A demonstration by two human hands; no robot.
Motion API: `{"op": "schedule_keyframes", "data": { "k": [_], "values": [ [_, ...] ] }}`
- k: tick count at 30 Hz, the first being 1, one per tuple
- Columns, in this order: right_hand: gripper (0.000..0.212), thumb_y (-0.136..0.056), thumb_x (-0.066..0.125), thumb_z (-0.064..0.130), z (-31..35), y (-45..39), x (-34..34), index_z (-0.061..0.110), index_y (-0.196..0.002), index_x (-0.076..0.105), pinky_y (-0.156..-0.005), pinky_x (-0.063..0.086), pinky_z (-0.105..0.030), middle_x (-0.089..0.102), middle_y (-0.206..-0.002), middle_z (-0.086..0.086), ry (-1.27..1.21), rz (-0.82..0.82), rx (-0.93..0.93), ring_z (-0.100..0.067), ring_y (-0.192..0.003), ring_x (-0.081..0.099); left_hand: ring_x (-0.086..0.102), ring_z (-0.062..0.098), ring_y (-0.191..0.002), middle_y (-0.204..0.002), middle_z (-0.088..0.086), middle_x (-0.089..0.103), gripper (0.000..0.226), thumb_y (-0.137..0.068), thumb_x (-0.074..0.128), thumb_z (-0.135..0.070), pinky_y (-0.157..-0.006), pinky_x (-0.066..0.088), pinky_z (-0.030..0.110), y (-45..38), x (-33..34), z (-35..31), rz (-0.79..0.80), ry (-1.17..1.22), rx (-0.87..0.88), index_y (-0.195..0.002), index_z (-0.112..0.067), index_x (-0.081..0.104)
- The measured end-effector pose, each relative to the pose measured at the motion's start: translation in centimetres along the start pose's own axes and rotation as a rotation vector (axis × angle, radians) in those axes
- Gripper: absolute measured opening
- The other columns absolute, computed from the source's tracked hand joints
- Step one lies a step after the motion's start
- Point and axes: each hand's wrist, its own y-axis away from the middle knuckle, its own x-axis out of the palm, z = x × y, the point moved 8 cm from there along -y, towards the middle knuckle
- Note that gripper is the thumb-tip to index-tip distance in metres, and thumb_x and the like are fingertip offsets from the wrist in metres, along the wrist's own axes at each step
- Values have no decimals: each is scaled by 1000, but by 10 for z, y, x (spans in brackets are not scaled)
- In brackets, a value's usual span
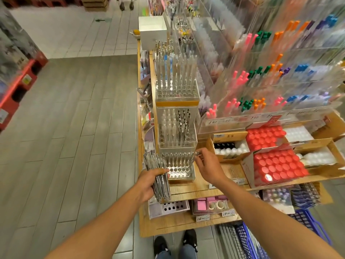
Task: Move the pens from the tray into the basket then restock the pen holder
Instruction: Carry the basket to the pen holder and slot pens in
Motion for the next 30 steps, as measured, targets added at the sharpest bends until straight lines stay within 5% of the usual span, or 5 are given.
{"op": "schedule_keyframes", "data": {
  "k": [10, 17, 20, 24, 30],
  "values": [
    [17, -96, 54, 21, -8, 3, 18, 17, -111, 62, -76, 49, -32, 65, -97, -1, 164, 30, -1, -18, -85, 60, 69, 24, -73, -88, 17, 72, 56, -63, 77, -15, -61, 56, 36, 3, 4, -5, -34, 10, 7, -112, 8, 67],
    [32, -92, 62, 31, -13, -1, 15, 18, -121, 61, -79, 51, -32, 68, -90, 3, 195, 97, 101, -15, -79, 62, 67, 24, -74, -89, 17, 70, 30, -80, 70, -5, -60, 56, 34, 1, 0, -15, -51, 34, 25, -108, 6, 68],
    [38, -87, 66, 31, -18, -7, 4, 16, -122, 60, -72, 47, -23, 66, -96, 6, 1, 64, 201, -11, -87, 63, 66, 25, -75, -89, 17, 70, 18, -83, 68, -4, -62, 57, 34, 3, 1, -17, -46, 51, 29, -99, 3, 71],
    [40, -96, 53, 35, -9, -26, -17, 17, -132, 52, -84, 41, -22, 60, -119, 3, -321, -68, 254, -9, -103, 54, 66, 23, -73, -86, 16, 70, 15, -89, 65, -4, -58, 56, 32, 3, 1, -19, -47, 60, 40, -100, 4, 70],
    [54, -101, 43, 40, 5, -53, 1, 20, -150, 30, -106, 38, -41, 38, -151, -4, -541, 53, 377, -19, -130, 42, 69, 20, -71, -88, 16, 72, 21, -88, 66, -4, -55, 56, 31, 5, 4, -14, -41, 81, 28, -106, 5, 70]
  ]
}}
